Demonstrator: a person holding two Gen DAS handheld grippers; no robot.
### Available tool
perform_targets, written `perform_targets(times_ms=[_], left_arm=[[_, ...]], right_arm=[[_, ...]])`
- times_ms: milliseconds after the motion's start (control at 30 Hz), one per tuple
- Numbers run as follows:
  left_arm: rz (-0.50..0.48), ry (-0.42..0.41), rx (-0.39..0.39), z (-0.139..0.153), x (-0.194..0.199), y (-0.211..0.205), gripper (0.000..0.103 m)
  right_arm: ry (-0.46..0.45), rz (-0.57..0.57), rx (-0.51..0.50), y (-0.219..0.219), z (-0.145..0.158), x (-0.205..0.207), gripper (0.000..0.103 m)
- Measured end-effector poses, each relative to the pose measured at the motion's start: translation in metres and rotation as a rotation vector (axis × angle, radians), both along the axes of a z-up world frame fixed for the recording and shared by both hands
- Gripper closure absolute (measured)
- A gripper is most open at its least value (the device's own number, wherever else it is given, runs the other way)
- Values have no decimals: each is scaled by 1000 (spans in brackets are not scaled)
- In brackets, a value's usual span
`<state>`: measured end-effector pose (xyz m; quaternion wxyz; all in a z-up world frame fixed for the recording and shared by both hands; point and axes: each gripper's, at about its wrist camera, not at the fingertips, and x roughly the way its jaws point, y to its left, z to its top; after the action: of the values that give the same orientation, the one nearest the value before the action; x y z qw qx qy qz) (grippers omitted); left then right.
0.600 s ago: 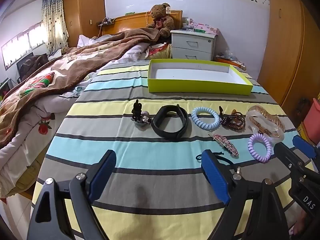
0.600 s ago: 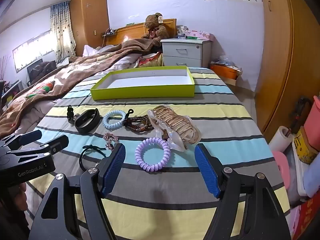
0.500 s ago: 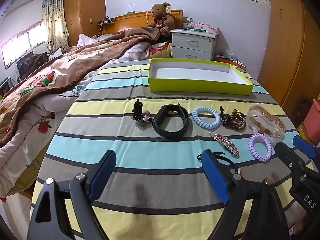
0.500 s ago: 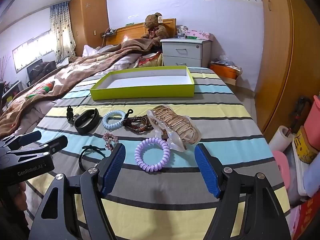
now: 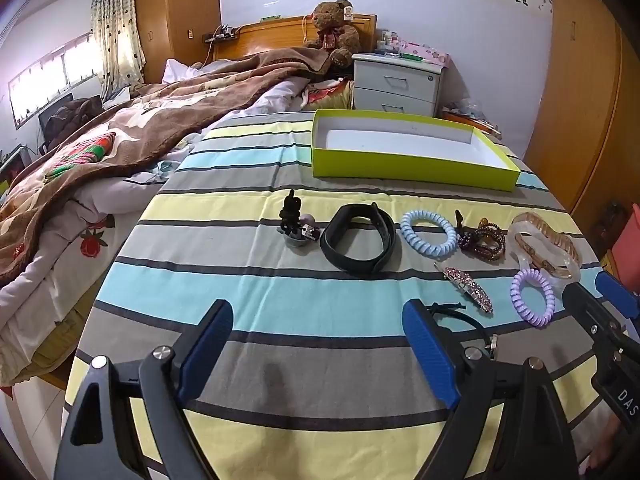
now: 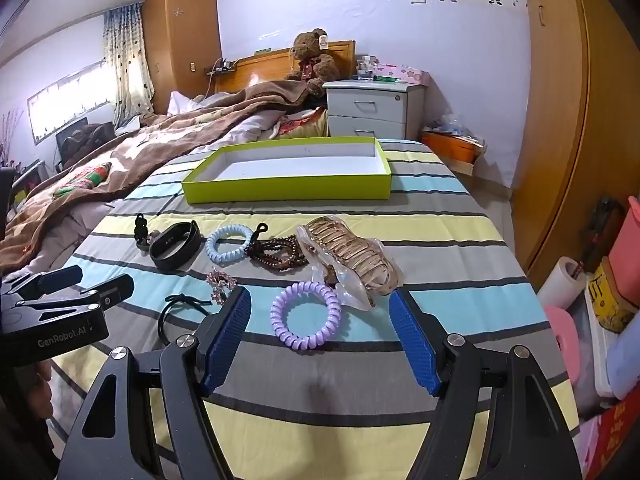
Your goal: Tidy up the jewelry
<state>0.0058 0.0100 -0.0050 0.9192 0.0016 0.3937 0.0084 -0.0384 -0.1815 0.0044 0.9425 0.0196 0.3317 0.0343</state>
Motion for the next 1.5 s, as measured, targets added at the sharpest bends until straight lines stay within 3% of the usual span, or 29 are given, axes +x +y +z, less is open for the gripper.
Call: perform_targets(times_ms=[1500], left_arm=[[11, -13, 8, 4, -4, 3, 15]], right_arm=[[-15, 3, -11, 0, 6, -6, 31]])
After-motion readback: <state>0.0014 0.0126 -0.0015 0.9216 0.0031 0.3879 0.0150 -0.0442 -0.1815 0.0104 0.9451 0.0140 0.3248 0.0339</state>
